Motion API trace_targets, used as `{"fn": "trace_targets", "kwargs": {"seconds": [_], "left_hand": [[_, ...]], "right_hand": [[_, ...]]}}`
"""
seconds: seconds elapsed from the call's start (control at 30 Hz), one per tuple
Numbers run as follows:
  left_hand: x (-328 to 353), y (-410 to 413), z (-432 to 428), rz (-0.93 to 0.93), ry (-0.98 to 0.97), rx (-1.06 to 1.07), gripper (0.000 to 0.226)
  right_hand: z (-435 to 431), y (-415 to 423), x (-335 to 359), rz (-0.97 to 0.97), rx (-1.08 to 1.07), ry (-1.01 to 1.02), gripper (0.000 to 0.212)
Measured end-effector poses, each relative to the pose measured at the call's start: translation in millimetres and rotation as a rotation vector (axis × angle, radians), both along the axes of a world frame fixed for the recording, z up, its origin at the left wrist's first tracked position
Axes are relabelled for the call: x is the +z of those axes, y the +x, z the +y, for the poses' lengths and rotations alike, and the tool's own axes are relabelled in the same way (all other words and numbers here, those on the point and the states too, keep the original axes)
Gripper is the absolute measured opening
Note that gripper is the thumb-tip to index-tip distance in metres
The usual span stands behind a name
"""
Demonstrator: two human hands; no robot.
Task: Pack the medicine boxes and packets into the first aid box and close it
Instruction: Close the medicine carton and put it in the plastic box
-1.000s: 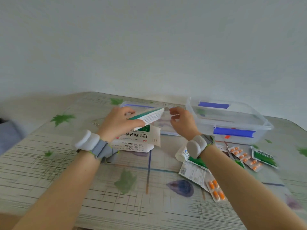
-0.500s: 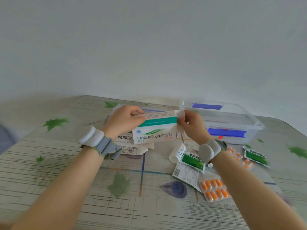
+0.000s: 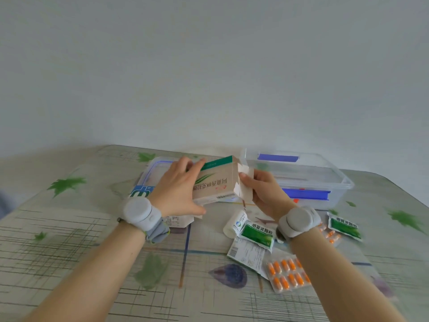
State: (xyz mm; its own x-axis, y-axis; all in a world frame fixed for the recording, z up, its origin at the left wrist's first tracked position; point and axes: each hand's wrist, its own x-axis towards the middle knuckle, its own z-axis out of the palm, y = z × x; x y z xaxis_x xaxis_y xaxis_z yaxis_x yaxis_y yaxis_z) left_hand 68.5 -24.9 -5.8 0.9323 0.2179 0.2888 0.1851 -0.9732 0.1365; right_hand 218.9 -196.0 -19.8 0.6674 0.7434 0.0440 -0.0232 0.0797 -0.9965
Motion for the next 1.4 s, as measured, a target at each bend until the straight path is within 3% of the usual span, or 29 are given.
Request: {"fn": "trace_targets", "kwargs": {"seconds": [0.13,0.23,0.3,0.4,0.47,0.5,0.57,0.67,0.8,0.93,1.17,1.27,1.3,1.4], "left_hand": [[-0.1,5.4,0.2,0.015,-0.049,-0.012,0.12],[-0.1,14.2,-2.9,0.015,-0.043,-0.003,0.11],[-1.1,19.4,-5.7,0.015,-0.008,0.021,0.105],[-3.6,25.8,-9.7,0.03,0.015,0.061,0.101],[-5.0,27.5,-11.3,0.02,-0.009,0.081,0.103],[-5.8,28.9,-12.4,0.014,-0.009,0.077,0.103],[-7.7,30.9,-13.9,0.011,-0.007,0.049,0.105],[-11.7,32.7,-14.3,-0.002,-0.038,-0.003,0.107],[-16.9,34.1,-13.6,0.0,-0.065,-0.102,0.108],[-18.4,35.5,-14.9,-0.036,-0.078,-0.13,0.106],[-19.1,34.3,-18.4,0.011,-0.103,-0.093,0.11],[-14.6,33.6,-16.4,-0.019,-0.104,-0.027,0.11],[-13.3,33.6,-15.3,-0.025,-0.1,-0.007,0.111],[-11.5,33.7,-13.7,-0.025,-0.098,0.022,0.111]], "right_hand": [[-8.9,4.4,-2.5,0.063,0.105,0.036,0.024],[-10.7,8.8,-5.4,0.06,0.016,-0.038,0.026],[-8.7,8.2,-9.5,-0.115,-0.199,-0.173,0.028],[-9.1,7.5,-17.0,-0.672,-0.543,-0.286,0.026],[-9.7,6.7,-19.2,-0.925,-0.56,-0.227,0.024],[-9.8,7.0,-19.9,-0.961,-0.519,-0.192,0.02],[-9.0,7.0,-21.3,-0.948,-0.454,-0.154,0.013],[-8.9,8.2,-22.5,-0.887,-0.532,-0.112,0.024],[-12.2,10.4,-19.1,-0.854,-0.554,-0.097,0.017],[-14.1,7.8,-16.1,-0.935,-0.518,-0.15,0.009],[-13.3,6.9,-15.3,-0.972,-0.517,-0.181,0.007],[-14.2,2.4,-14.1,-0.92,-0.516,-0.191,0.038],[-15.2,1.5,-13.2,-0.925,-0.486,-0.187,0.04],[-20.8,0.2,-10.7,-1.005,-0.384,-0.153,0.024]]}}
